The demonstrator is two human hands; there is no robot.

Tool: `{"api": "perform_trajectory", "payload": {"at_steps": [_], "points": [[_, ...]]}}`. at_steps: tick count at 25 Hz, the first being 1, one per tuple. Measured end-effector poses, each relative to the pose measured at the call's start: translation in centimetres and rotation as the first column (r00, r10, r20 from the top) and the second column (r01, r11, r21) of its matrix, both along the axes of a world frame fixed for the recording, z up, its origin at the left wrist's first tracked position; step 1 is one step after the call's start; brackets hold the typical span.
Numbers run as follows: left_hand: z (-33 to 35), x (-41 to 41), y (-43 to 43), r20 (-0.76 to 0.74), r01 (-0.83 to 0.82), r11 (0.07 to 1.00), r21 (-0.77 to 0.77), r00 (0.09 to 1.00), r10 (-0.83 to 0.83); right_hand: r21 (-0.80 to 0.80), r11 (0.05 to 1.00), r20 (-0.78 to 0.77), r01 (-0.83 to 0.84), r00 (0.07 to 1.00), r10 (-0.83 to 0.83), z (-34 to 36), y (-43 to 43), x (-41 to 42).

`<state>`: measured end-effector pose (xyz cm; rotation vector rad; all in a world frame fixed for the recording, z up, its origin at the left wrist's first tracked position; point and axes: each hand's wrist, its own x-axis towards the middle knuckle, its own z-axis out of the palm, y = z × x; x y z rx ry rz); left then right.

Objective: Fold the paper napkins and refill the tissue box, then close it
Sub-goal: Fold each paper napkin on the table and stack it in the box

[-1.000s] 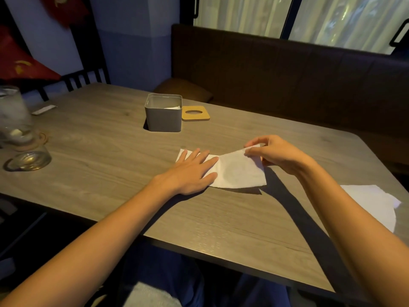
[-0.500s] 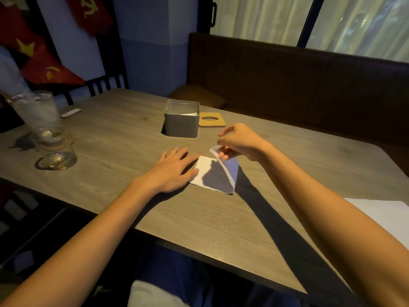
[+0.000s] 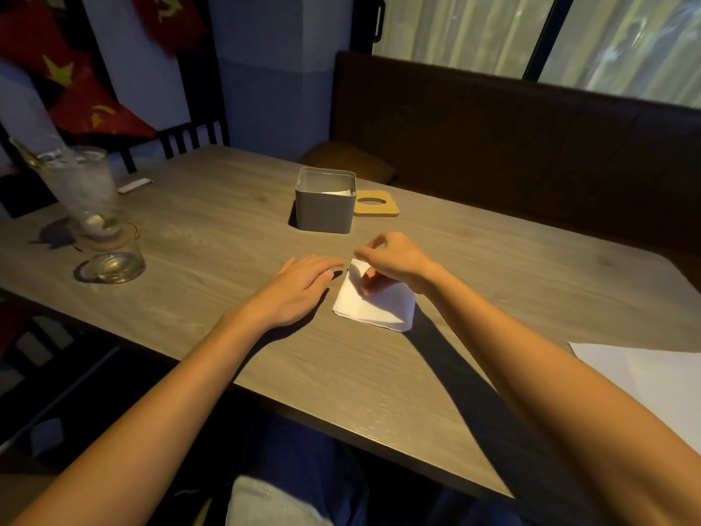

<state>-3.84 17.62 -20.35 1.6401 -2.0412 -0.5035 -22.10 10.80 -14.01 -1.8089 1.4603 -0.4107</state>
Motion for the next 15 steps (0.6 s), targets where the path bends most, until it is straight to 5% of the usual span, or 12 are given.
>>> {"api": "perform_trajectory", "payload": {"at_steps": [4, 9, 15], "points": [[0.5, -0.8, -0.1, -0.054, 0.016, 0.999, -0.03, 0.998, -0.018, -0.136, 0.991, -0.034, 0.014, 0.999, -0.019, -0.3, 0.0, -1.5], [1.3, -4.0, -1.5, 0.145, 0.176, 0.983, -0.051, 0.975, -0.167, -0.497, 0.853, -0.238, -0.159, 0.97, 0.042, -3.6, 2.4, -3.6], [0.3, -4.3, -1.3, 0.446, 0.123, 0.987, 0.105, 0.881, -0.158, -0.262, 0.91, -0.549, -0.321, 0.825, 0.133, -6.5, 3.5, -4.9]]}}
